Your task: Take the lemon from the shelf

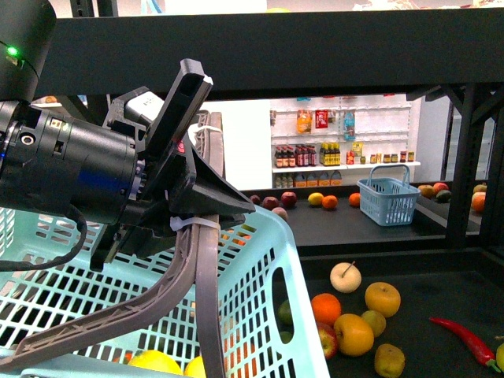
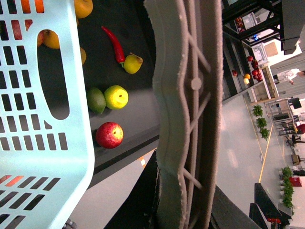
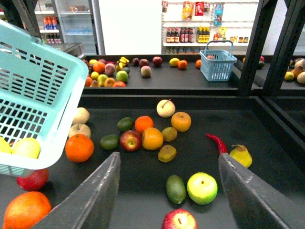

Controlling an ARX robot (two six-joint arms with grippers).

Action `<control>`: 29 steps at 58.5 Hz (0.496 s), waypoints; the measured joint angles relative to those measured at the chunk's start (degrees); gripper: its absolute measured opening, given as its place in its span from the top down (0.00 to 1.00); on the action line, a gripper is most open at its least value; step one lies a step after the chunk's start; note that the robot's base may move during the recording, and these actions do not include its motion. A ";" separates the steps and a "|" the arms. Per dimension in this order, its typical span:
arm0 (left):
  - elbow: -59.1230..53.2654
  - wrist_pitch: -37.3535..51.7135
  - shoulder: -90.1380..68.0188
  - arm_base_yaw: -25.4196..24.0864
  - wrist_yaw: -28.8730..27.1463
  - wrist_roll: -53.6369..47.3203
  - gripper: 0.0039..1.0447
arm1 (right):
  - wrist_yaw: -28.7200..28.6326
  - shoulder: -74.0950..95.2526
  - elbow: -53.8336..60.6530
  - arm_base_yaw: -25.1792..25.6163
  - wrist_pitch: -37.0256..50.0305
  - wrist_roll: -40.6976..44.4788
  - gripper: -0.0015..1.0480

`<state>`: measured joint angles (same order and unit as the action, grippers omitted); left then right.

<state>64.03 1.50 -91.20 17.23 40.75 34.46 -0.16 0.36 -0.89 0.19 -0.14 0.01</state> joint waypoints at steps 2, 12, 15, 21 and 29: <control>0.00 0.00 0.00 0.00 0.02 0.00 0.89 | 0.00 0.00 0.00 0.00 0.00 -0.02 0.15; 0.00 0.00 0.00 0.00 0.00 0.00 0.89 | 0.00 0.00 0.02 0.00 0.00 -0.04 0.03; 0.00 0.00 0.00 0.00 0.00 0.00 0.90 | 0.00 -0.02 0.00 0.00 0.00 -0.04 0.02; -1.11 3.87 0.00 -0.02 -1.66 1.73 0.90 | 0.02 -0.02 0.00 0.00 0.00 -0.04 0.02; -2.16 12.09 -0.11 -1.38 -7.06 6.97 0.90 | 0.00 -0.04 0.00 0.00 0.00 -0.07 0.02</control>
<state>61.87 13.58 -91.31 15.86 33.69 41.43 -0.16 0.32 -0.89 0.19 -0.14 -0.05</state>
